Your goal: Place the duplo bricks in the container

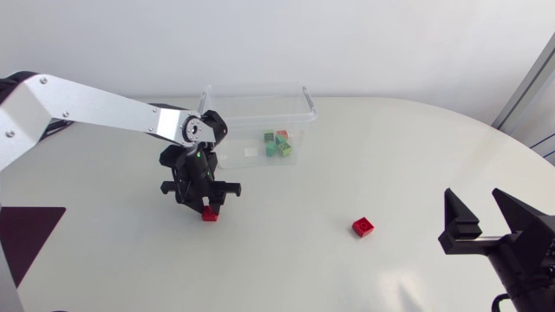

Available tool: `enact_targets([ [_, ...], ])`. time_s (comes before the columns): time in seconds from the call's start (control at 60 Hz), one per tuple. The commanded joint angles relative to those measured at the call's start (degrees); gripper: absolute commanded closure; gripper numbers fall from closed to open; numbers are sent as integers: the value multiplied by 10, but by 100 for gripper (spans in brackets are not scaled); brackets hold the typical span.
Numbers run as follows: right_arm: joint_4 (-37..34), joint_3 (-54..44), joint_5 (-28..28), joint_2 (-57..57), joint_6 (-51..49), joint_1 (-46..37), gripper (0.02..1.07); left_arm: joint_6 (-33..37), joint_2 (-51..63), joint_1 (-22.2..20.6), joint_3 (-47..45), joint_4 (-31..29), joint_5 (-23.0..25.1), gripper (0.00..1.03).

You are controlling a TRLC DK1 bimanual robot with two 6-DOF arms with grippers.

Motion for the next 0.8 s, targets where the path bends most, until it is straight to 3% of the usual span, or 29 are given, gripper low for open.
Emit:
enact_targets([
  [0.0,-5,-11,-3,0,1,0,6,-7,-54,-10,-11,3,-5,80],
  [0.117,-5,-11,-3,-1,1,2,6,5,-124,-16,28,-6,-5,80],
  [0.283,-6,-11,-3,-4,-6,9,6,29,-137,-5,110,0,-20,80],
  [0.583,-7,-11,-3,1,-7,13,6,58,-141,-2,158,157,-41,80],
  [0.783,-7,-11,-3,4,-6,13,6,63,-93,5,202,204,-80,78],
])
